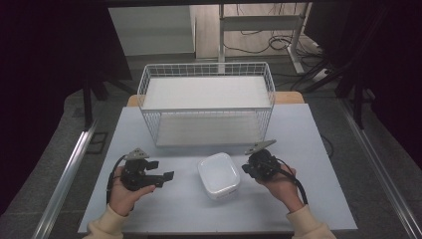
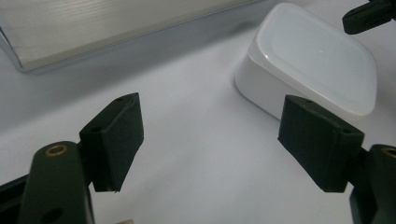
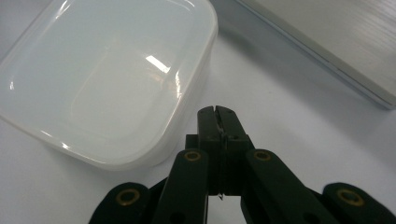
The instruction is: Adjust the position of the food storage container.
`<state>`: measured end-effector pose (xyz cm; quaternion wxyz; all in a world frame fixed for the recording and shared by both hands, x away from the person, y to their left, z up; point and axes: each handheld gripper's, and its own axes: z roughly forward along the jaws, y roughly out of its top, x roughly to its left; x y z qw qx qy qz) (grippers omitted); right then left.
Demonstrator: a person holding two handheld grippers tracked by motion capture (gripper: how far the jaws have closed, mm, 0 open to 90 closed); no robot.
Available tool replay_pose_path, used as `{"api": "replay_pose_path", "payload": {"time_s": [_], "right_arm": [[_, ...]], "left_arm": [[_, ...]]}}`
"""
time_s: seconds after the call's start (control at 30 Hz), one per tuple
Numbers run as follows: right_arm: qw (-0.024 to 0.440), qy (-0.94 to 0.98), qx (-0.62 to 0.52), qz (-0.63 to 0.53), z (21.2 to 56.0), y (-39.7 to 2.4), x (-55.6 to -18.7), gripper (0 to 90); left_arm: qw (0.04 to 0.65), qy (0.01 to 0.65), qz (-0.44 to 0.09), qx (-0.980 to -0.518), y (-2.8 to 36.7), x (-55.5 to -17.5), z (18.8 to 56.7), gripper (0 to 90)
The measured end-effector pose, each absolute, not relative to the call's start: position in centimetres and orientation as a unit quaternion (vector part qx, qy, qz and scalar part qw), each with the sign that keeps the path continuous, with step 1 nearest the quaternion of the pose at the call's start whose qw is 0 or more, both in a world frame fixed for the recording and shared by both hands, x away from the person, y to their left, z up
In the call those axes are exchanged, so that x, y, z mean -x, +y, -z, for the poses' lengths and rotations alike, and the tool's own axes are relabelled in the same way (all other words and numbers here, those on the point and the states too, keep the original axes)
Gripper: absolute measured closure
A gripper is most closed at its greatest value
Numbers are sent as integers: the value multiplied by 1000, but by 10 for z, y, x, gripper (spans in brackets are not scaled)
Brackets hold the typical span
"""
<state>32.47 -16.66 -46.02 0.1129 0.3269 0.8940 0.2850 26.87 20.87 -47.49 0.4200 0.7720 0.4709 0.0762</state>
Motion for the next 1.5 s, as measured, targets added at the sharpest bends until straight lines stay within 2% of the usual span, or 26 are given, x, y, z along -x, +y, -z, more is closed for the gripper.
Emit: {"api": "replay_pose_path", "payload": {"time_s": [0.63,1.5], "right_arm": [[99,906,-312,-268,470,-159,-319,892],[60,924,-272,-263,477,-139,-290,892]], "left_arm": [[418,471,-75,-773,210,-269,477,217],[419,473,-68,-772,210,-269,478,215]]}}
